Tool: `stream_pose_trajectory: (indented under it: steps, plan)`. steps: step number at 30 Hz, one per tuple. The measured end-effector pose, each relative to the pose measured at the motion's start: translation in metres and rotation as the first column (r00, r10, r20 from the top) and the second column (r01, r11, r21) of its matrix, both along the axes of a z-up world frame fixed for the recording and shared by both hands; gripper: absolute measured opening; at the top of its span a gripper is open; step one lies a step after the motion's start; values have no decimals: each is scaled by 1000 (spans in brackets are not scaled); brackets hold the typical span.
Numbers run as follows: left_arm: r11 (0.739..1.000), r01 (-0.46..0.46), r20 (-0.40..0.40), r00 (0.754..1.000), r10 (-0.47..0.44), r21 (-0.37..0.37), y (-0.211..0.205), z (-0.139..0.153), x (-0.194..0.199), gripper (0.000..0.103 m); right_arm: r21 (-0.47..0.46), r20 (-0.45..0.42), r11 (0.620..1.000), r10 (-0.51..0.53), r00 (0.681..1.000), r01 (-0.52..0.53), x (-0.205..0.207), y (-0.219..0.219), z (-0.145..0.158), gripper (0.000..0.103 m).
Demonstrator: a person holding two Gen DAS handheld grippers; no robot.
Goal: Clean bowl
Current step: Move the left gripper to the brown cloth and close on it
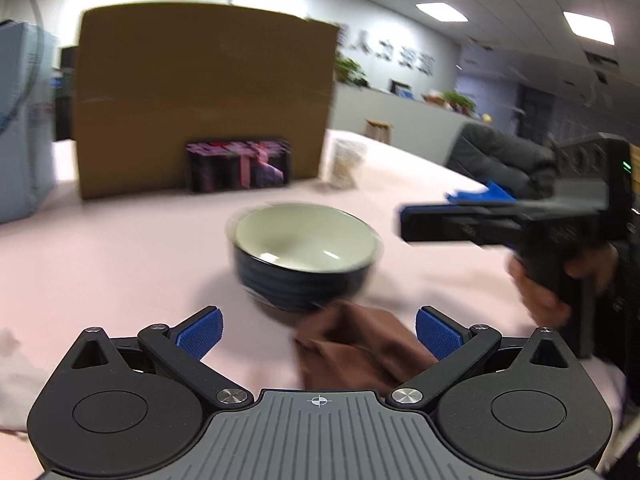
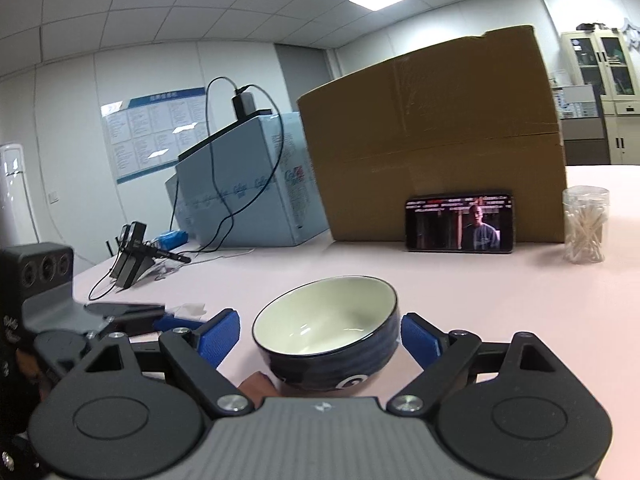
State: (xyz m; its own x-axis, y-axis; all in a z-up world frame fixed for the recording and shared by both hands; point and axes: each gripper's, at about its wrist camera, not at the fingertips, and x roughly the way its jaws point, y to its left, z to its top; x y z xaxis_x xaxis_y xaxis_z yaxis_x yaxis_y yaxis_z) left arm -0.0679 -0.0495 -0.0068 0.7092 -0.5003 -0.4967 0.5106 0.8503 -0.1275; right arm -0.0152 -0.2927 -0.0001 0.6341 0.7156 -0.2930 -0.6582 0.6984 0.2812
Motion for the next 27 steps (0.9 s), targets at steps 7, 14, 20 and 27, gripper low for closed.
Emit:
stream_pose_trajectory:
  steps: [7,14,20,27]
  plan:
    - [996,54,-38,998,-51,72,-22,-7,-3,103,-17,-18,1000,-23,1000,23,2,-2,-2,90]
    - [993,67,-83,995,-59,99,-29,-13,3,93,-20,-29,999,-35,999,34,2,-3,-2,90]
    - [986,100,-65,994,-92,136,-39,-13,-1,74,-28,-40,999,-43,998,42,3,-3,-3,90]
    - [991,78,-80,994,-70,106,-19,-12,9,26,-34,-52,998,-48,998,46,4,-3,-4,90]
